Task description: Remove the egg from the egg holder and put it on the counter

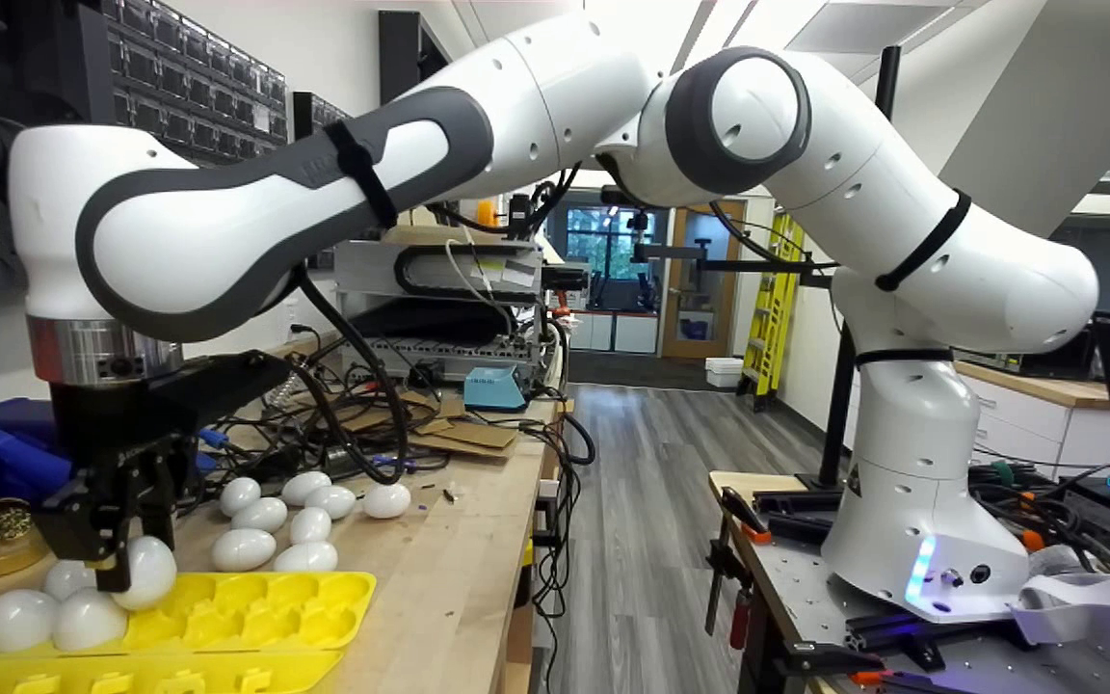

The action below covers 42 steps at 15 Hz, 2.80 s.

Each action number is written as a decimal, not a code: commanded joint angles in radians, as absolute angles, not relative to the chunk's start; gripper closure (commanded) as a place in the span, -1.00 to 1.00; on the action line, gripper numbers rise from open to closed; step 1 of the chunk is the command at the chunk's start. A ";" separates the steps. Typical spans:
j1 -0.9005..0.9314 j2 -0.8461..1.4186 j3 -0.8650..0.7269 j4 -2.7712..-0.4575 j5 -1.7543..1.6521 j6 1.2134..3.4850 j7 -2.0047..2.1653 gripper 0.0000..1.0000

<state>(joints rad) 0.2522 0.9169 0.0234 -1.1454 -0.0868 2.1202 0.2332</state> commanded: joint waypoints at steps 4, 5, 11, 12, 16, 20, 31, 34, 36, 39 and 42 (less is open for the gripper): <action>0.248 0.815 -0.029 -1.199 -0.111 2.104 0.257 0.54; 0.247 0.813 -0.036 -1.198 -0.115 2.101 0.262 0.54; 0.248 0.765 -0.084 -1.242 -0.148 2.059 0.296 0.54; 0.249 0.757 -0.089 -1.251 -0.154 2.052 0.301 0.54; 0.248 0.691 -0.102 -1.336 -0.171 2.018 0.332 0.54; 0.246 0.625 -0.099 -1.435 -0.177 1.980 0.365 0.54; 0.211 0.545 -0.085 -1.669 -0.155 1.928 0.420 0.54; 0.201 0.558 -0.079 -1.692 -0.151 1.945 0.423 0.54; 0.196 0.565 -0.078 -1.698 -0.149 1.944 0.423 0.54; 0.187 0.575 -0.076 -1.703 -0.136 1.949 0.423 0.54; 0.177 0.587 -0.075 -1.704 -0.124 1.969 0.422 0.54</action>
